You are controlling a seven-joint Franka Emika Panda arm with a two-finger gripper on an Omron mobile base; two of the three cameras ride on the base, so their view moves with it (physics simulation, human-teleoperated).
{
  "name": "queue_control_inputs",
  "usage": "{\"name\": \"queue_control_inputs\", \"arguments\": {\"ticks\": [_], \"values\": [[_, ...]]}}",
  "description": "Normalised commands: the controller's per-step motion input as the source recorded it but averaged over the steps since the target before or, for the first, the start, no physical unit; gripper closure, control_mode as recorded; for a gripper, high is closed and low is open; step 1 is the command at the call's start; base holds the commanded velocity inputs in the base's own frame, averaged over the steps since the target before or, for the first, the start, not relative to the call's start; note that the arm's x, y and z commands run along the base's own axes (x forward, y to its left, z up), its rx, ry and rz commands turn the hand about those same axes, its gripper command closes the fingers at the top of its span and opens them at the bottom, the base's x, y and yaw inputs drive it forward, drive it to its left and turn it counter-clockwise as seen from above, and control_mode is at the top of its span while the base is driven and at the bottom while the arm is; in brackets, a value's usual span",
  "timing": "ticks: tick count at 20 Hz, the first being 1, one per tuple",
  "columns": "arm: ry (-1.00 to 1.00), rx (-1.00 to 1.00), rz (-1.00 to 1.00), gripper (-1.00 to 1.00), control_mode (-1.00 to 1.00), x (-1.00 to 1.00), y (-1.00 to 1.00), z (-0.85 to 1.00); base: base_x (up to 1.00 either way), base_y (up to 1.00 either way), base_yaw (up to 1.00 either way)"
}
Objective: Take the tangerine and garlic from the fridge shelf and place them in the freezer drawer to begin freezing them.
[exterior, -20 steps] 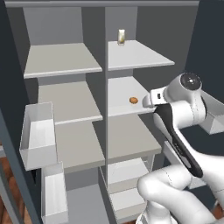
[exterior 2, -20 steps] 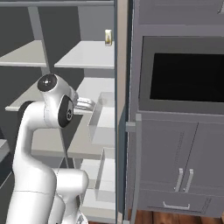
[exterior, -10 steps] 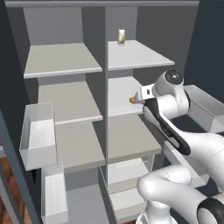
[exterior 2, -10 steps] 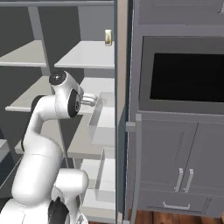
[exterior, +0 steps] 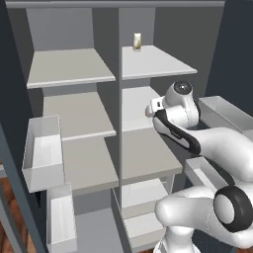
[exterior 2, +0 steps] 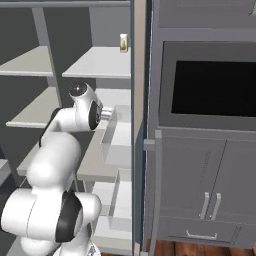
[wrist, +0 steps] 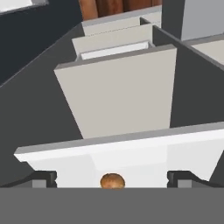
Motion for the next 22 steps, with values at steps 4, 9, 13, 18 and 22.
{"name": "queue_control_inputs", "arguments": {"ticks": [4,9,13,18,22], "values": [[0.06,0.00,0.00,-1.00,-1.00,0.55,0.00,-0.19,0.00,0.00,0.00],[0.00,0.00,0.00,-1.00,-1.00,0.45,0.00,-0.40,0.00,0.00,0.00],[0.00,0.00,0.00,-1.00,-1.00,0.56,0.00,-0.30,0.00,0.00,0.00],[0.00,0.00,0.00,-1.00,-1.00,0.53,-0.01,-0.21,0.00,0.00,0.00],[0.00,0.00,0.00,-1.00,-1.00,0.37,-0.14,-0.14,0.00,0.00,0.00]]}}
